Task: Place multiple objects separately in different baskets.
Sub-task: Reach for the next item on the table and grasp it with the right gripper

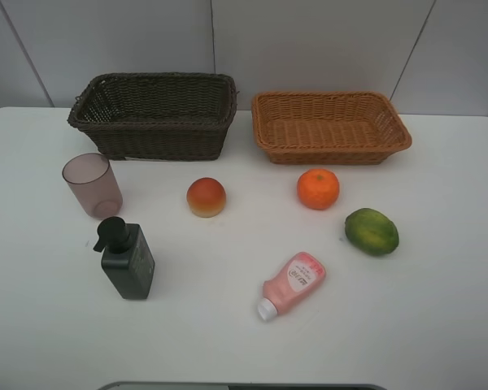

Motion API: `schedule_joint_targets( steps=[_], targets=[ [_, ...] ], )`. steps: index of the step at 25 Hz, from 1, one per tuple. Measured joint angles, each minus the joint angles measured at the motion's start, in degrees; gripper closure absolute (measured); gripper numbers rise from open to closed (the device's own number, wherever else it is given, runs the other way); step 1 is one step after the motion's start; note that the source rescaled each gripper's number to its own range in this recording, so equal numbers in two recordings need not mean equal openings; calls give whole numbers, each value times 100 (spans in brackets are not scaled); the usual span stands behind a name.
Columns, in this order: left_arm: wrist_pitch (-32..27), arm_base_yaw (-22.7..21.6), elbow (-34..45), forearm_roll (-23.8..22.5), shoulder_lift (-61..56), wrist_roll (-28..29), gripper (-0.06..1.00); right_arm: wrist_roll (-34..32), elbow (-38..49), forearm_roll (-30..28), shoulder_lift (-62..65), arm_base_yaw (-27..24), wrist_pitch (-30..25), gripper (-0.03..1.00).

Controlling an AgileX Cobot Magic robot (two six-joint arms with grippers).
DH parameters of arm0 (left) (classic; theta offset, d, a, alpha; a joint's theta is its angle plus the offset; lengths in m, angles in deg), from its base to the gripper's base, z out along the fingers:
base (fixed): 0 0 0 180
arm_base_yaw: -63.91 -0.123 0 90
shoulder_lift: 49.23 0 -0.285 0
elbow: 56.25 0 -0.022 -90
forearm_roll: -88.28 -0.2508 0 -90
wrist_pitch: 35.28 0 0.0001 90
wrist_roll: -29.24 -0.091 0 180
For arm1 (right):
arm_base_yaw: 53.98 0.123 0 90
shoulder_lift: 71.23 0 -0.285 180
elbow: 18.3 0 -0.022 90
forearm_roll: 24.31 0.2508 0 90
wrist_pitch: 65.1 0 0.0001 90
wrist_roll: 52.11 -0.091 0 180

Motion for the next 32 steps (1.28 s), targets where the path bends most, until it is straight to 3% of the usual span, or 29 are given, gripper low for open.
schedule_joint_targets(
  steps=[32],
  targets=[
    [0, 0, 0, 0, 0, 0, -1, 0, 0, 0, 0, 0, 0, -3]
  ],
)
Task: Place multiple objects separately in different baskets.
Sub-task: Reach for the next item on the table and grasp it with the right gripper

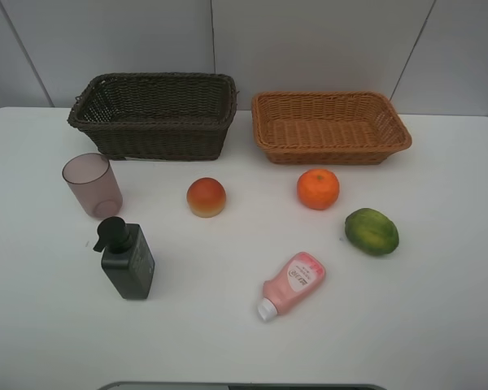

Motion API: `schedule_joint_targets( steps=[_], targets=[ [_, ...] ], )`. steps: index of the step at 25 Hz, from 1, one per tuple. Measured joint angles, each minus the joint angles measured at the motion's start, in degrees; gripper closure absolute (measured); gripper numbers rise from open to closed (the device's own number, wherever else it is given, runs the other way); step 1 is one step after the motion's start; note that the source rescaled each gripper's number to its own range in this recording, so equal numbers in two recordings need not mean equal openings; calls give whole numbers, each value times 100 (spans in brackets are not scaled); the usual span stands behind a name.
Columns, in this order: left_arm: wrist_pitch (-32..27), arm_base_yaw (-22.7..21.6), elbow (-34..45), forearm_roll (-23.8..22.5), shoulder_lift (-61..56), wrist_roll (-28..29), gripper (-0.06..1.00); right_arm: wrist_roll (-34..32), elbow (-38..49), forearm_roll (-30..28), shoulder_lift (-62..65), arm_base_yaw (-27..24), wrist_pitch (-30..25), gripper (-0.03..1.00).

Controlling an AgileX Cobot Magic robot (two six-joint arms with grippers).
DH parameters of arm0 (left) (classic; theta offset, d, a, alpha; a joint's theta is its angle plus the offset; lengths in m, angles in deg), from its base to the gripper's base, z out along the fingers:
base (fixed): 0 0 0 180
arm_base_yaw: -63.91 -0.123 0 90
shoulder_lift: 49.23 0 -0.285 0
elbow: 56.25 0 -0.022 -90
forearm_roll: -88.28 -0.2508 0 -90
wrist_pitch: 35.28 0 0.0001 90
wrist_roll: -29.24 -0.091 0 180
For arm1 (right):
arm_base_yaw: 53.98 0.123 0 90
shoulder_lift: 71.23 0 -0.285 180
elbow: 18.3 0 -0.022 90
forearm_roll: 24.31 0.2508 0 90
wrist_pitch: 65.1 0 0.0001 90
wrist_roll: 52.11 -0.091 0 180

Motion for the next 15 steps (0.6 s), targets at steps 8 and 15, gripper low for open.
schedule_joint_targets(
  steps=[8, 15],
  targets=[
    [0, 0, 0, 0, 0, 0, -1, 0, 0, 0, 0, 0, 0, -3],
    [0, 0, 0, 0, 0, 0, -1, 0, 0, 0, 0, 0, 0, -3]
  ],
)
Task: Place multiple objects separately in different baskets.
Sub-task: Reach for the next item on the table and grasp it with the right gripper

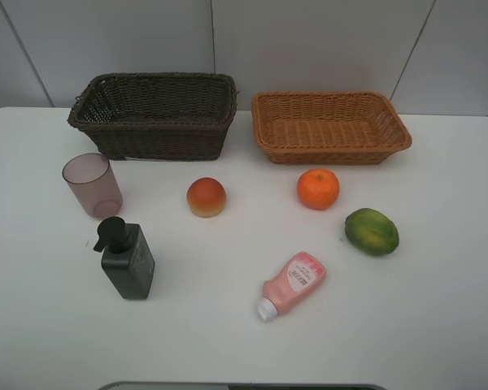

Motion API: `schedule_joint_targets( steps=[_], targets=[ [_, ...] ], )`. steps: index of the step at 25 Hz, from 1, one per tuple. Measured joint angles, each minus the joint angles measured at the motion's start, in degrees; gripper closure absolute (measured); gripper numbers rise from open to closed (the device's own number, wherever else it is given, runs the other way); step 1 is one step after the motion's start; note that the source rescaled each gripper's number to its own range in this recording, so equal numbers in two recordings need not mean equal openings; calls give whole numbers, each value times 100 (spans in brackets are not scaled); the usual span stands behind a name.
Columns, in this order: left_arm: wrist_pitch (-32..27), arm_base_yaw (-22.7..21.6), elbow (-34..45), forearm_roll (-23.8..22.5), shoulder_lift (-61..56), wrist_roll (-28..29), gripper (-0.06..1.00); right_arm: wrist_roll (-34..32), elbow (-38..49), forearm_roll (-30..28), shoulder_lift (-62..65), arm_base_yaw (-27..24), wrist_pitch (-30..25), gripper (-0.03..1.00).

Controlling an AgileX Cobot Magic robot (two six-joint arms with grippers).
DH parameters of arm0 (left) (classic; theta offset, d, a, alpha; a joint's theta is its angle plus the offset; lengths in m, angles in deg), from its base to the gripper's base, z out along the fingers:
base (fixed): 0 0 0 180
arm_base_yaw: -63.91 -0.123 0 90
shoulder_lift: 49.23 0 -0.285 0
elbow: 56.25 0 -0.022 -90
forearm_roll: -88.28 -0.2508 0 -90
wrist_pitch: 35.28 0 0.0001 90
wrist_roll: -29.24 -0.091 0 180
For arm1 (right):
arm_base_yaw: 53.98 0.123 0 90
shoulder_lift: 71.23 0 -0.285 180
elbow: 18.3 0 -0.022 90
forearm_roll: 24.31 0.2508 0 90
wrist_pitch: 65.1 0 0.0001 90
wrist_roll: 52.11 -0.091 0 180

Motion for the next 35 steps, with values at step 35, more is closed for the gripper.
schedule_joint_targets(
  steps=[35],
  targets=[
    [0, 0, 0, 0, 0, 0, -1, 0, -1540, -9, -5196, 380, 864, -3]
  ],
)
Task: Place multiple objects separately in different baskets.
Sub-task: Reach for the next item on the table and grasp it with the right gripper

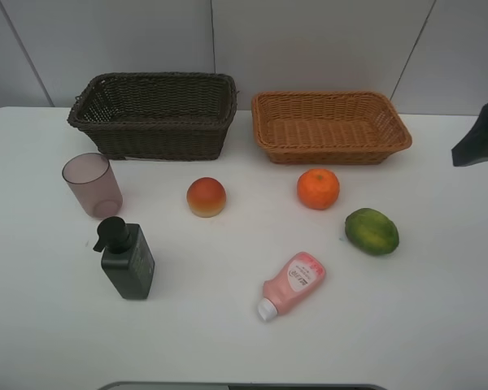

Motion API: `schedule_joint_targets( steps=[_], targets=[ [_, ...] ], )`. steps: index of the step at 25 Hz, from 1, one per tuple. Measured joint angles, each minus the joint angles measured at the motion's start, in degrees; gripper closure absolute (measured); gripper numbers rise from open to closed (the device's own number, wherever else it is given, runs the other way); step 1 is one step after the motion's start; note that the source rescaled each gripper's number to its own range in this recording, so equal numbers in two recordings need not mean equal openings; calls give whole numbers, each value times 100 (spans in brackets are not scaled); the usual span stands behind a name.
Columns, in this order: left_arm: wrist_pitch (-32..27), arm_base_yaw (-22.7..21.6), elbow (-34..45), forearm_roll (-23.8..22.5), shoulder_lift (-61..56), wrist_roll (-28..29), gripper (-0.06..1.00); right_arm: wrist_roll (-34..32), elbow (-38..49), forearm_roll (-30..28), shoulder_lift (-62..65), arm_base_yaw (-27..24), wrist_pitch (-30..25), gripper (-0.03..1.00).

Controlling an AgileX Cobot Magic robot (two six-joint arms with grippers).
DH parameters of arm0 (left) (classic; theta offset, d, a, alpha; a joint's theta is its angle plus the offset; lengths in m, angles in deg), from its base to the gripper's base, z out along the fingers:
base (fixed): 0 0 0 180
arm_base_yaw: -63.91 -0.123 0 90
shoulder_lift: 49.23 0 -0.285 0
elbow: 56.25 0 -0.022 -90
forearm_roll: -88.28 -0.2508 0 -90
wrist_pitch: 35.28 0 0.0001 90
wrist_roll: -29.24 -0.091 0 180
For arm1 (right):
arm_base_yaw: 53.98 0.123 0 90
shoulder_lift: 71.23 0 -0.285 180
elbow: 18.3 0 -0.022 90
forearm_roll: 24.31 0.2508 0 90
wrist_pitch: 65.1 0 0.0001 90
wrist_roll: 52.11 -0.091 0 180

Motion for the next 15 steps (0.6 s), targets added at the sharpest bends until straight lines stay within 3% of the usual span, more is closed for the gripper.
schedule_joint_targets(
  steps=[6, 15],
  targets=[
    [0, 0, 0, 0, 0, 0, -1, 0, -12, 87, -811, 669, 111, -3],
    [0, 0, 0, 0, 0, 0, -1, 0, -67, 388, -2075, 1258, 255, -3]
  ],
)
